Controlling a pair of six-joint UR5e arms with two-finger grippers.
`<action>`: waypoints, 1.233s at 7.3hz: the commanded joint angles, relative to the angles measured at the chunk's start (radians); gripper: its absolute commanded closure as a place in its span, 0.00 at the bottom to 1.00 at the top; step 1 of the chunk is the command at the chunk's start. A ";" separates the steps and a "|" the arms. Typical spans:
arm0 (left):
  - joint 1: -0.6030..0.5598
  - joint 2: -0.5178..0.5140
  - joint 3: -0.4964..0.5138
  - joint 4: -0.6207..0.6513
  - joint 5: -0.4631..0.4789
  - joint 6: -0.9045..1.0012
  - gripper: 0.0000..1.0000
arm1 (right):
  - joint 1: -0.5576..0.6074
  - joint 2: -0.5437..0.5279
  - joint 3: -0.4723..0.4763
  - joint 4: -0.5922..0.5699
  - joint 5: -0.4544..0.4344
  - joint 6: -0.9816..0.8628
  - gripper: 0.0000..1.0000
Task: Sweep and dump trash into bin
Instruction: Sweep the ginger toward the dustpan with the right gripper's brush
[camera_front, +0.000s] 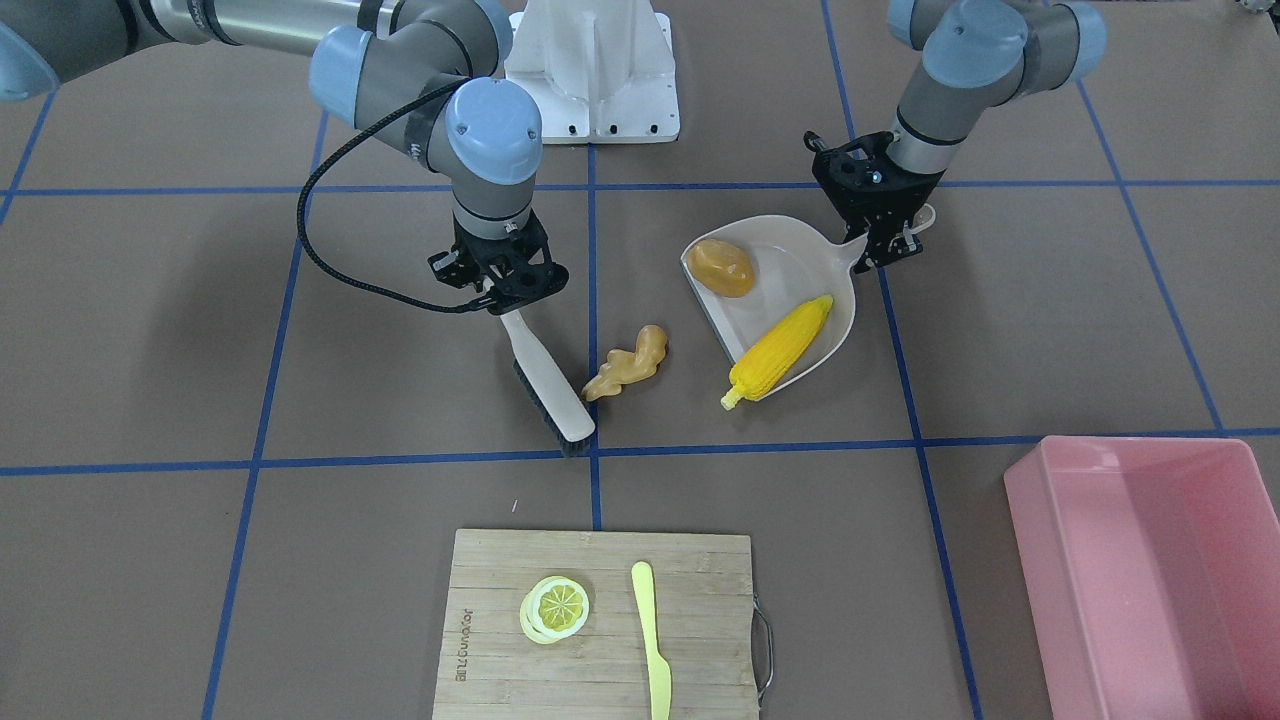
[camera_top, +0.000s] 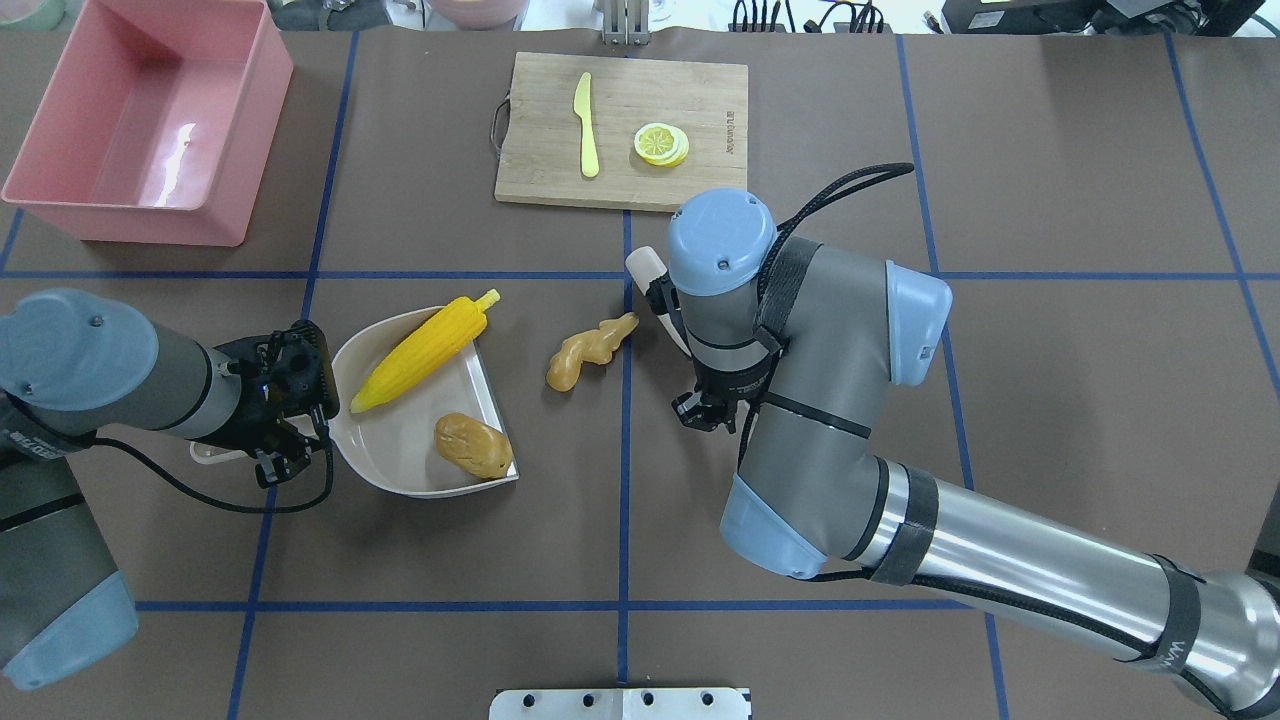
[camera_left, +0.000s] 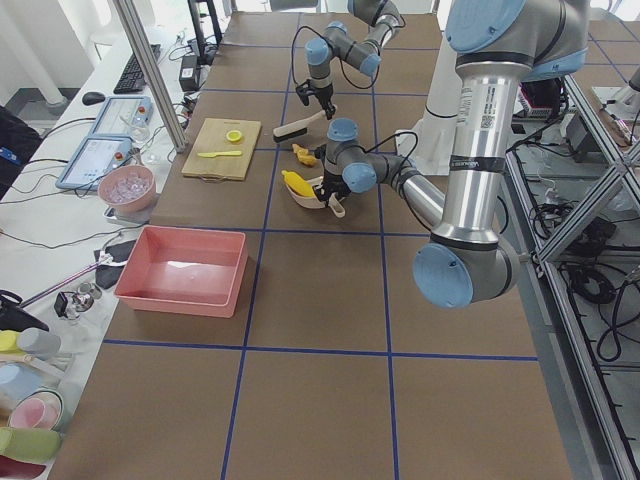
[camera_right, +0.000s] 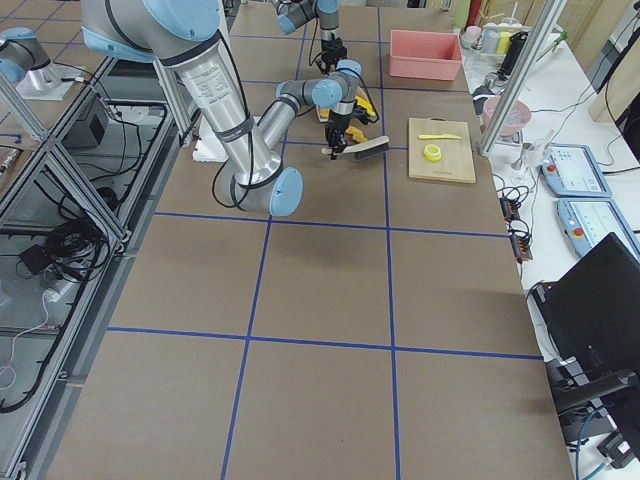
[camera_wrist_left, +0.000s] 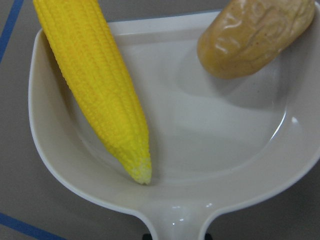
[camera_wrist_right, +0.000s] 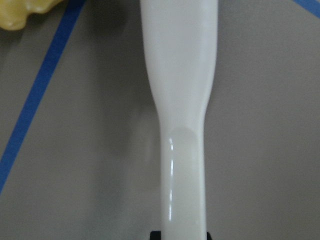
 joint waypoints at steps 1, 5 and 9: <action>0.001 -0.009 -0.002 0.027 0.012 0.000 1.00 | -0.055 0.027 -0.001 0.006 0.035 0.045 1.00; 0.001 -0.021 0.007 0.041 0.041 0.000 1.00 | -0.077 0.089 -0.009 0.005 0.042 0.062 1.00; 0.001 -0.032 0.015 0.042 0.043 0.000 1.00 | -0.113 0.147 -0.012 0.003 0.044 0.171 1.00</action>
